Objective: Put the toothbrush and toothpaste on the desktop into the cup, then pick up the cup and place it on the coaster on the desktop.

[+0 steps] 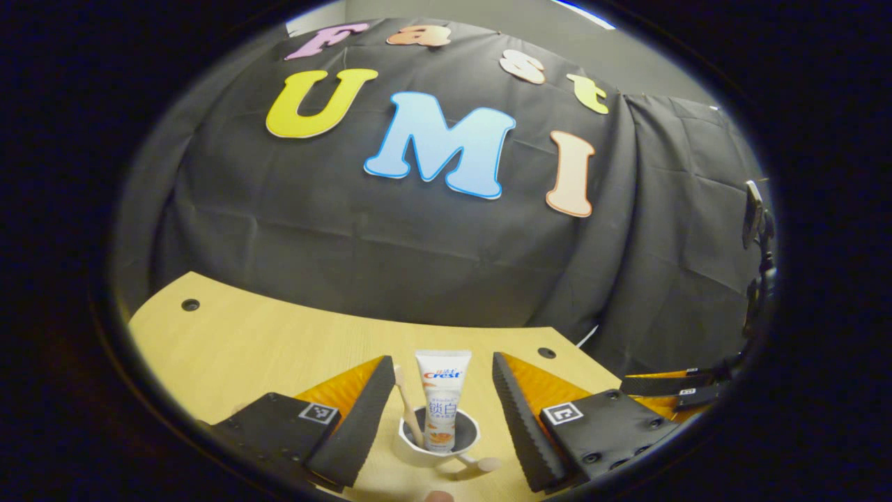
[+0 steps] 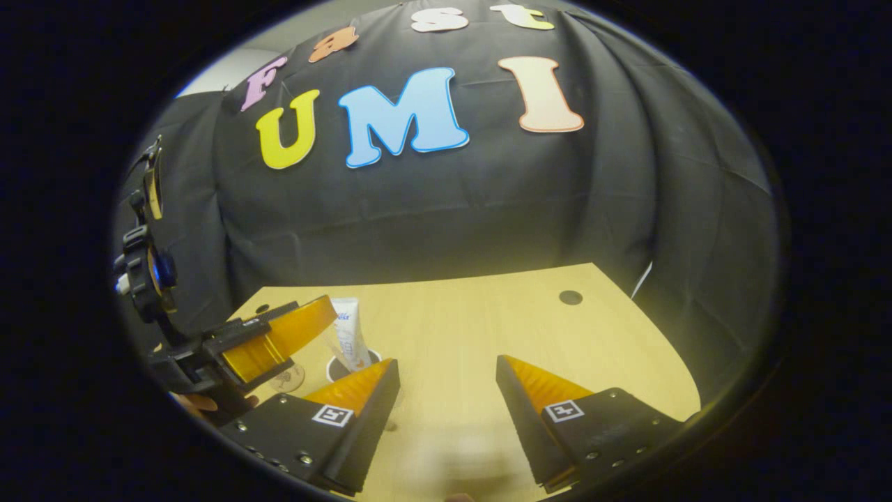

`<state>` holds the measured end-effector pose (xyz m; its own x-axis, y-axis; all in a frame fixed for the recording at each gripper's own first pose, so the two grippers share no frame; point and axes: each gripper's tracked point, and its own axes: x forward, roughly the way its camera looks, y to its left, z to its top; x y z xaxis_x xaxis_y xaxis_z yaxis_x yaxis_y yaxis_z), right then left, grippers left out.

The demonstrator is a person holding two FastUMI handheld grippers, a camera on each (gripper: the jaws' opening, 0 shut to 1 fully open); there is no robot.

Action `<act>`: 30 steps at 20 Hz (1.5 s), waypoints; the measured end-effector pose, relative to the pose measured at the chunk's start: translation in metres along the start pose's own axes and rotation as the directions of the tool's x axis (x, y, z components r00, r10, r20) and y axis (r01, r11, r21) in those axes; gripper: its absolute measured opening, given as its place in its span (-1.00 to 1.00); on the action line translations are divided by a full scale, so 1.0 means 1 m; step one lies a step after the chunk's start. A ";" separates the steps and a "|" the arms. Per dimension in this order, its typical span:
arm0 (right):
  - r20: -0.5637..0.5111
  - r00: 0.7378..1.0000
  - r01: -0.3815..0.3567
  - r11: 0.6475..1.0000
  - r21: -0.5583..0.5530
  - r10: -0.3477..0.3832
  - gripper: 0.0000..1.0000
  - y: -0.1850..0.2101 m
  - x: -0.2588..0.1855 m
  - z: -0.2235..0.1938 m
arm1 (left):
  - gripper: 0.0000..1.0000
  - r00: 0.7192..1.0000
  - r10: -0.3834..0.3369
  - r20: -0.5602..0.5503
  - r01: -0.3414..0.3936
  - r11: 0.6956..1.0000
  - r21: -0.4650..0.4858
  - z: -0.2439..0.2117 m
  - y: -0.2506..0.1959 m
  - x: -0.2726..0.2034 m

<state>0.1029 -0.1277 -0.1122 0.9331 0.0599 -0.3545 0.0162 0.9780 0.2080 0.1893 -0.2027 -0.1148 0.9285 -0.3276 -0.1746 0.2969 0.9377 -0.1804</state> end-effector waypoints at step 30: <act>-0.477 0.877 -0.158 0.975 -0.159 0.065 0.69 0.101 0.075 -0.097 | 0.87 0.982 0.183 0.049 -0.182 0.983 -0.024 0.048 0.111 -0.115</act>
<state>0.1398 -0.0051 -0.2065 0.6476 0.2110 -0.7322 -0.1889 0.9754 0.1139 0.1262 -0.0556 -0.0687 0.9769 -0.1446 -0.1572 0.1176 0.9786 -0.1689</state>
